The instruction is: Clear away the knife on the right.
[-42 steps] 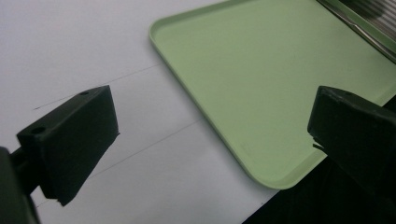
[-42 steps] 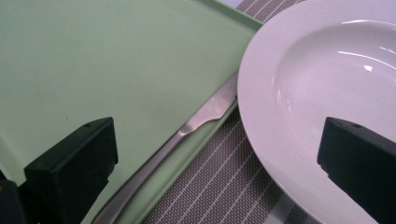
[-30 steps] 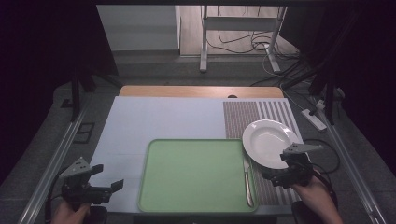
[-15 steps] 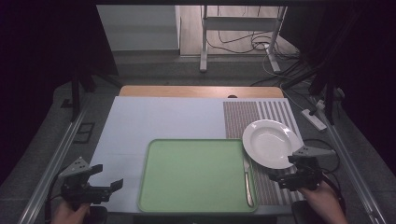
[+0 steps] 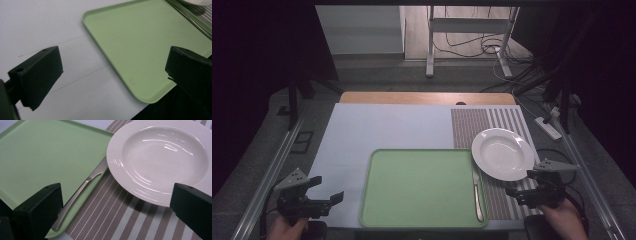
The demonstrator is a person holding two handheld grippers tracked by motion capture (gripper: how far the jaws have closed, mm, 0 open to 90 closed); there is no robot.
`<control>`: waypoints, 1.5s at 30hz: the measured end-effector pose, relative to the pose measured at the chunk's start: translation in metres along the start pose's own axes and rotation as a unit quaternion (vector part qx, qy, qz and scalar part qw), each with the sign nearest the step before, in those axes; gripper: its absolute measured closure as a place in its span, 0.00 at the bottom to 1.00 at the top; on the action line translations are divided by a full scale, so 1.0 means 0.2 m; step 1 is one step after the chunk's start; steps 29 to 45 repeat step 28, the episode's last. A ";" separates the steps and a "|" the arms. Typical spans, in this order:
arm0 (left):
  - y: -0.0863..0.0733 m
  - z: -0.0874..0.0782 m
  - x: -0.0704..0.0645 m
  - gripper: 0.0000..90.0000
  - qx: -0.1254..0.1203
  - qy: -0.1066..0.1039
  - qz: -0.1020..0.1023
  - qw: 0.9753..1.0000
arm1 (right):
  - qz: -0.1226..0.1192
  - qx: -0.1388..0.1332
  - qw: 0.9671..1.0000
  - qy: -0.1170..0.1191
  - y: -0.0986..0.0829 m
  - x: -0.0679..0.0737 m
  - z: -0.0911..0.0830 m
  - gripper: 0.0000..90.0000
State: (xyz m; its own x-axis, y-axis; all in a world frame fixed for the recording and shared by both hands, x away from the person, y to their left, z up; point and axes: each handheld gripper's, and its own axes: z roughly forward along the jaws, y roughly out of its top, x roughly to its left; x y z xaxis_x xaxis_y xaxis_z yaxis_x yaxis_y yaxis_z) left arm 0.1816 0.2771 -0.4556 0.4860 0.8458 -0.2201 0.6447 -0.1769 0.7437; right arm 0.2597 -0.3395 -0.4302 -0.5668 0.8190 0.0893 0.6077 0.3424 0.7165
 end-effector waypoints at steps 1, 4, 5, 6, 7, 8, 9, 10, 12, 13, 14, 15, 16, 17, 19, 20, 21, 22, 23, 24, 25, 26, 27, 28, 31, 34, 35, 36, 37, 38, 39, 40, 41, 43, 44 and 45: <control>0.00 0.00 0.00 0.01 0.000 0.000 0.000 1.000 | 0.000 0.000 1.000 0.000 0.00 0.00 0.00 0.00; 0.00 0.00 0.00 0.01 0.000 0.000 0.000 1.000 | 0.002 0.002 1.000 -0.002 -0.01 -0.01 -0.01 0.00; 0.00 0.00 0.00 0.01 0.000 0.000 0.000 1.000 | 0.002 0.002 1.000 -0.002 -0.01 -0.01 -0.01 0.00; 0.00 0.00 0.00 0.01 -0.001 0.000 0.000 1.000 | 0.003 0.003 1.000 -0.002 -0.01 -0.01 -0.02 0.00; 0.00 0.00 0.00 0.01 -0.001 0.000 0.000 1.000 | 0.003 0.004 1.000 -0.004 -0.01 -0.01 -0.02 0.00; 0.00 0.00 0.00 0.01 -0.001 0.000 0.000 1.000 | 0.003 0.005 1.000 -0.005 -0.01 -0.01 -0.02 0.00; 0.00 0.00 0.00 0.01 -0.001 0.000 0.000 1.000 | 0.003 0.005 1.000 -0.006 -0.02 -0.01 -0.02 0.00; 0.00 0.00 0.00 0.01 -0.002 0.000 0.000 1.000 | 0.003 0.005 1.000 -0.008 -0.02 -0.01 -0.03 0.00; 0.00 0.00 0.00 0.01 -0.002 0.000 0.000 1.000 | 0.005 0.006 1.000 -0.009 -0.03 -0.01 -0.04 0.00; 0.00 0.00 0.00 0.01 -0.002 0.001 0.000 1.000 | 0.006 0.005 1.000 -0.010 -0.03 -0.01 -0.04 0.00; 0.00 0.00 0.00 0.01 -0.002 0.001 0.001 1.000 | 0.007 0.004 1.000 -0.011 -0.03 -0.01 -0.04 0.00; 0.00 0.00 0.00 0.01 -0.002 0.001 0.001 1.000 | 0.007 0.005 1.000 -0.012 -0.03 -0.02 -0.04 0.00; 0.00 0.00 0.00 0.01 -0.001 0.001 0.001 1.000 | 0.007 0.005 1.000 -0.013 -0.04 -0.02 -0.05 0.00; 0.00 0.00 0.00 0.01 -0.001 0.000 0.001 1.000 | 0.006 0.007 1.000 -0.015 -0.04 -0.02 -0.05 0.00; 0.00 0.00 0.00 0.01 -0.002 0.000 0.001 1.000 | 0.006 0.008 1.000 -0.017 -0.04 -0.02 -0.05 0.00; 0.00 0.00 0.00 0.01 -0.002 0.000 0.000 1.000 | 0.006 0.008 1.000 -0.018 -0.04 -0.02 -0.06 0.00; 0.00 0.00 0.00 0.01 -0.002 0.000 0.000 1.000 | 0.008 0.009 1.000 -0.019 -0.05 -0.02 -0.06 0.00; 0.00 0.00 0.00 0.01 -0.002 0.000 0.000 1.000 | 0.008 0.008 1.000 -0.019 -0.05 -0.02 -0.06 0.00; 0.00 0.00 0.00 0.01 -0.002 0.000 0.001 1.000 | 0.009 0.007 1.000 -0.020 -0.05 -0.02 -0.07 0.00; 0.00 0.00 0.00 0.01 -0.003 0.000 0.001 1.000 | 0.009 0.006 1.000 -0.020 -0.05 -0.02 -0.07 0.00; 0.00 0.00 0.00 0.01 -0.003 0.000 0.002 1.000 | 0.011 0.007 1.000 -0.020 -0.06 -0.02 -0.07 0.00; 0.00 0.00 0.00 0.01 -0.003 0.000 0.002 1.000 | 0.011 0.008 1.000 -0.020 -0.06 -0.02 -0.07 0.00; 0.00 0.00 0.00 0.01 -0.004 0.000 0.002 1.000 | 0.011 0.010 1.000 -0.021 -0.05 -0.02 -0.07 0.00; 0.00 0.00 0.00 0.01 -0.003 0.000 0.002 1.000 | 0.007 0.013 1.000 -0.022 -0.05 -0.02 -0.06 0.00; 0.00 0.00 0.00 0.01 -0.003 0.000 0.002 1.000 | 0.007 0.013 1.000 -0.022 -0.05 -0.02 -0.06 0.00; 0.00 0.00 0.00 0.01 -0.003 0.000 0.002 1.000 | 0.007 0.013 1.000 -0.022 -0.05 -0.02 -0.06 0.00; 0.00 0.00 0.00 0.01 -0.003 0.000 0.002 1.000 | 0.007 0.013 1.000 -0.022 -0.05 -0.02 -0.06 0.00; 0.00 0.00 0.00 0.01 -0.003 0.000 0.002 1.000 | 0.007 0.013 1.000 -0.022 -0.05 -0.02 -0.06 0.00; 0.00 0.00 0.00 0.01 -0.003 0.000 0.002 1.000 | 0.007 0.013 1.000 -0.022 -0.05 -0.02 -0.06 0.00; 0.00 0.00 0.00 0.01 -0.003 0.000 0.002 1.000 | 0.007 0.013 1.000 -0.022 -0.05 -0.02 -0.06 0.00; 0.00 0.00 0.00 0.01 -0.003 0.000 0.002 1.000 | 0.007 0.013 1.000 -0.022 -0.05 -0.02 -0.06 0.00; 0.00 0.00 0.00 0.01 -0.003 0.000 0.002 1.000 | 0.007 0.013 1.000 -0.022 -0.05 -0.02 -0.06 0.00; 0.00 0.00 0.00 0.01 -0.003 0.000 0.002 1.000 | 0.007 0.013 1.000 -0.022 -0.05 -0.02 -0.06 0.00; 0.00 0.00 0.00 0.01 -0.003 0.000 0.002 1.000 | 0.007 0.013 1.000 -0.022 -0.05 -0.02 -0.06 0.00; 0.00 0.00 0.00 0.01 -0.003 0.000 0.002 1.000 | 0.007 0.013 1.000 -0.022 -0.05 -0.02 -0.06 0.00; 0.00 0.00 0.00 0.01 -0.003 0.000 0.002 1.000 | 0.007 0.013 1.000 -0.022 -0.05 -0.02 -0.06 0.00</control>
